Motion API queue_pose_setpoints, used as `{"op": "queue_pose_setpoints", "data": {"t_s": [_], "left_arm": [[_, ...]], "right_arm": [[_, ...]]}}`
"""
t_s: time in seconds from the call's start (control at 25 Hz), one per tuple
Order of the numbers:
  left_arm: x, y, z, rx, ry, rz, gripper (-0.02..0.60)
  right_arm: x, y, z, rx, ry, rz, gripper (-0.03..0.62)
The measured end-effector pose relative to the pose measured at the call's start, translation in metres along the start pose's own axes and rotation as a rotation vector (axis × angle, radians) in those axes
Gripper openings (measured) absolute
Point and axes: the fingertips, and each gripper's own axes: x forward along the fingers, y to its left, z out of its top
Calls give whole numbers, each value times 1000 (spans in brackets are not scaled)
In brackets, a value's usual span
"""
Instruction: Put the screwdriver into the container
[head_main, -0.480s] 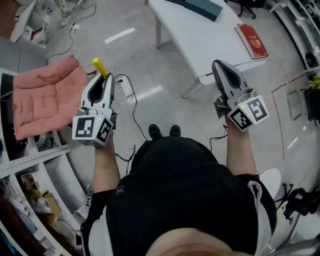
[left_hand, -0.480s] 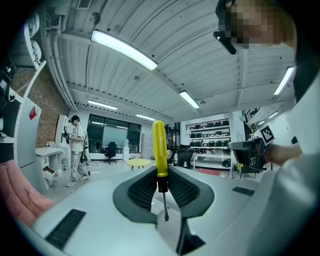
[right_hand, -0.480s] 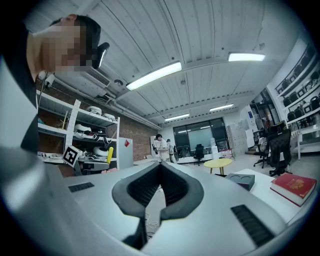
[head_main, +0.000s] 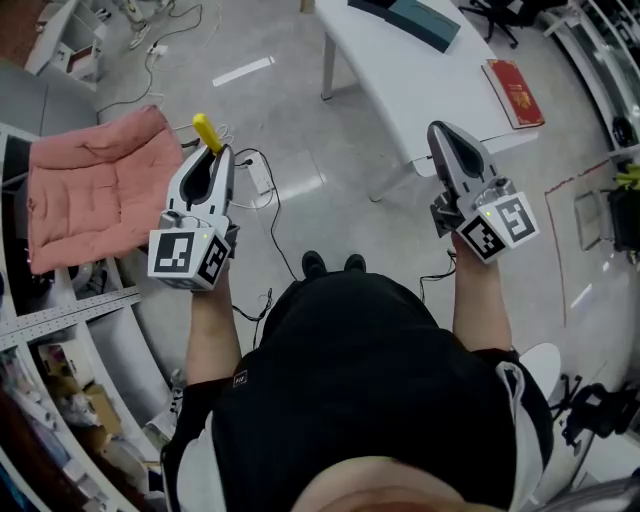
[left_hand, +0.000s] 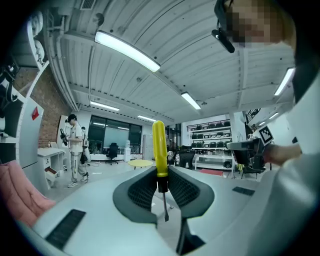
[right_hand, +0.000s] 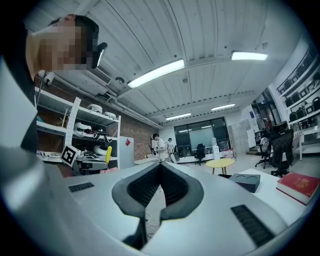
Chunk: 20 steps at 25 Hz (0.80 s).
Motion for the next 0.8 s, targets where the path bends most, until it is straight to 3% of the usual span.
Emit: {"op": "queue_pose_setpoints", "data": {"t_s": [0.4,0.8], "left_arm": [[-23,45,-11,-22,-2,28,77],[-3,57,-14,-23,15,30,77]], "right_arm": [[38,51,-8,-5,29,86,29],[59,34,-11,35,30,96,31]]}}
